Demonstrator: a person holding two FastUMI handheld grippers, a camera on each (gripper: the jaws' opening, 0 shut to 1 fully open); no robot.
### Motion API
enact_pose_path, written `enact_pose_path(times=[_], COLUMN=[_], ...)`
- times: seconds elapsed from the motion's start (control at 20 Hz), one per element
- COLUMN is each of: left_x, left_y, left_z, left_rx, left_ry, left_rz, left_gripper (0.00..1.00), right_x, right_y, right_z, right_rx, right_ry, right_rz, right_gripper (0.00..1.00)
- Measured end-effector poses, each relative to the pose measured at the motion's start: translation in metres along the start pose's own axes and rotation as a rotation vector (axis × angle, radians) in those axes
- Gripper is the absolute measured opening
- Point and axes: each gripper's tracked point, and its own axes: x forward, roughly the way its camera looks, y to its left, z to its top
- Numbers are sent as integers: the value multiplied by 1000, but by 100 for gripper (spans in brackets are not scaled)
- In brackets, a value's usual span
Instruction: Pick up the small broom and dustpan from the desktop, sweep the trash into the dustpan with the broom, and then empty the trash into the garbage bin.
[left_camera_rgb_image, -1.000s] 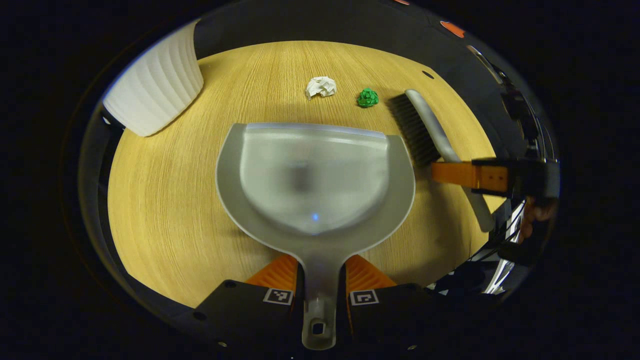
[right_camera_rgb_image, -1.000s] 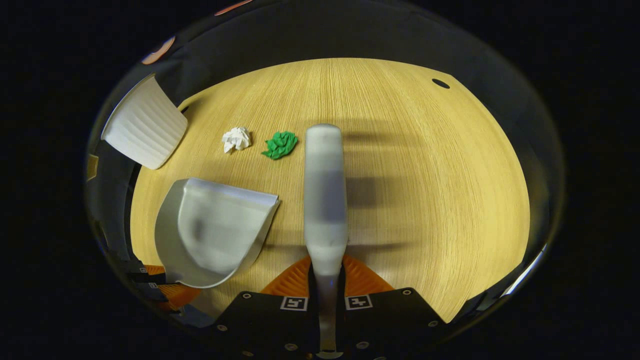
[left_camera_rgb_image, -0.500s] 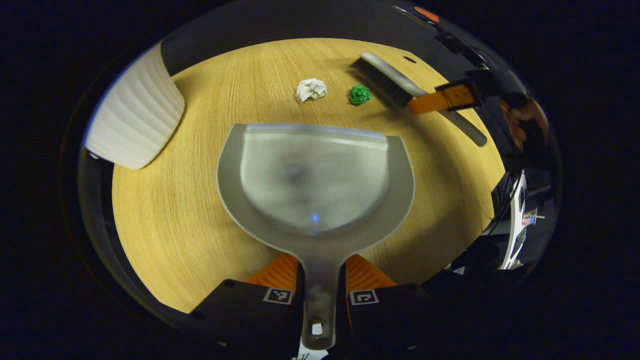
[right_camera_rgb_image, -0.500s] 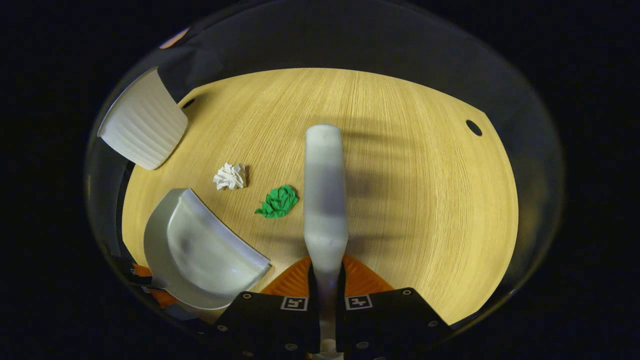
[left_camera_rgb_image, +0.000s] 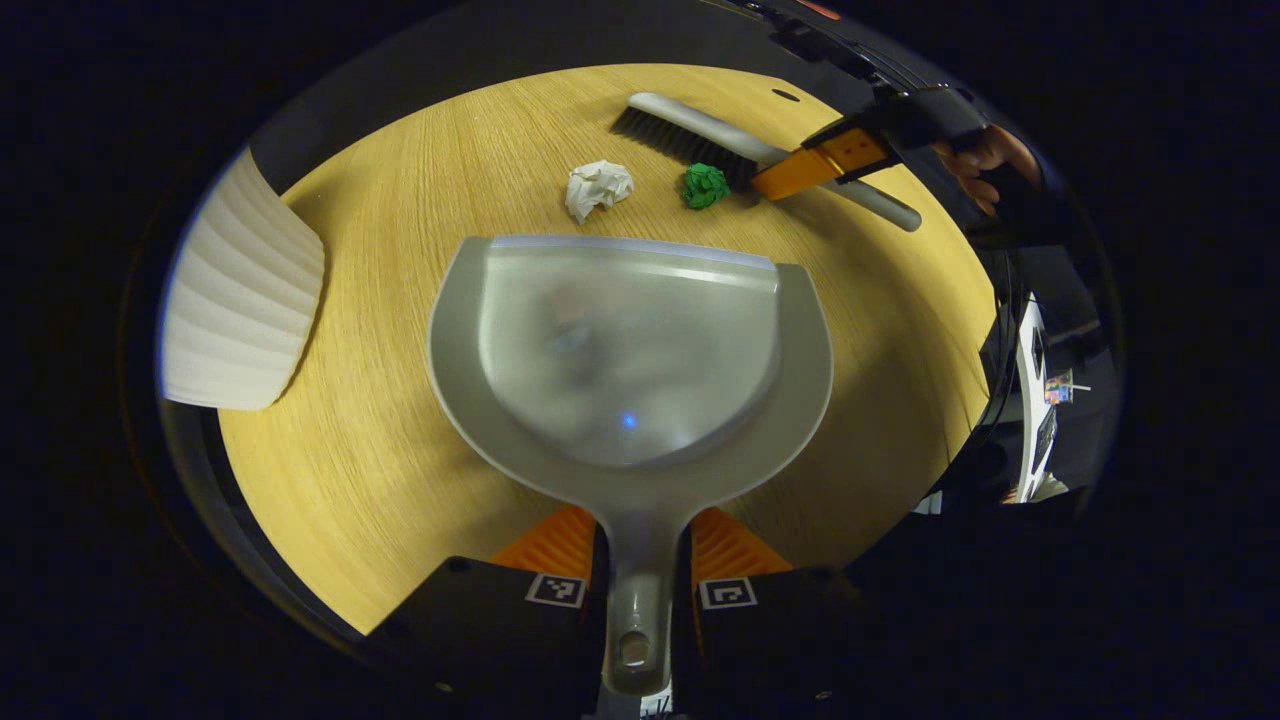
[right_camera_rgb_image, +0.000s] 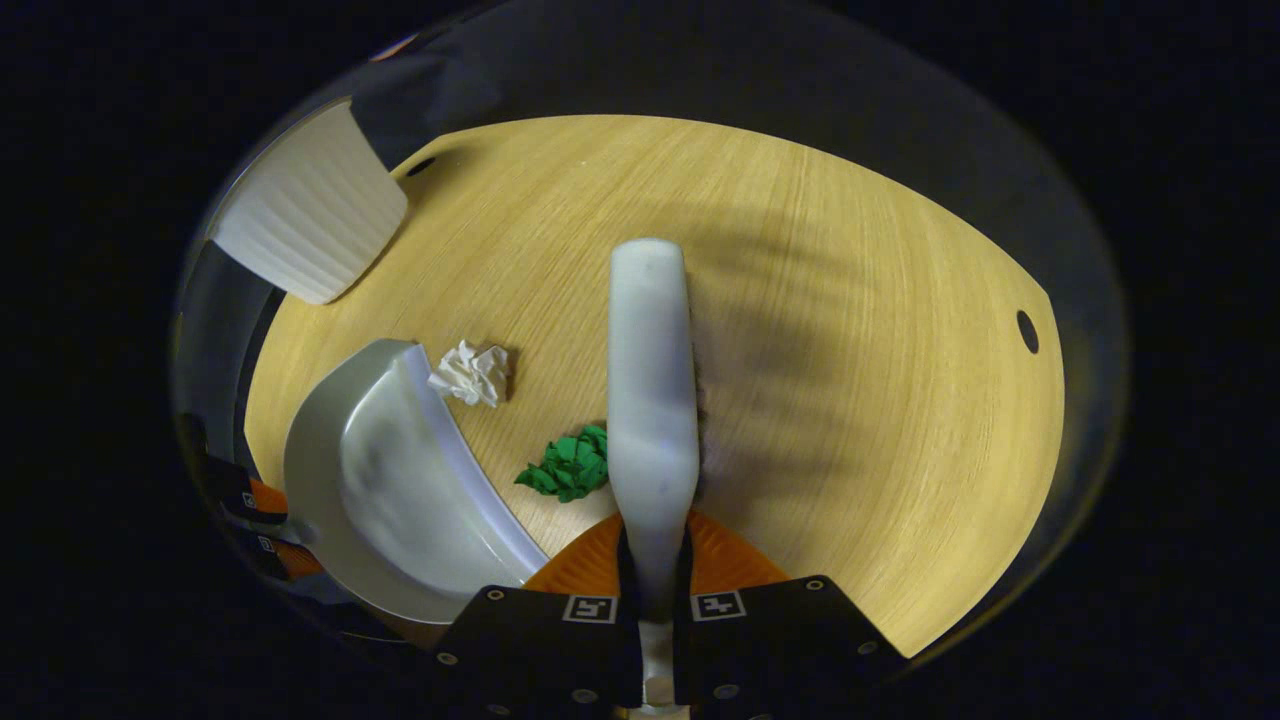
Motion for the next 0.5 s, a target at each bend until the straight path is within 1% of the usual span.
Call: enact_pose_path(times=[0.25, 0.5], left_x=[5, 6], left_y=[2, 1], left_z=[2, -3], left_rx=[15, 6], left_ry=[13, 19], left_rz=[-4, 0], left_gripper=[27, 27], right_x=[2, -3], right_y=[44, 55], right_z=[-19, -31], right_rx=[-211, -292], right_ry=[45, 79], right_rz=[120, 184], right_gripper=[12, 12])
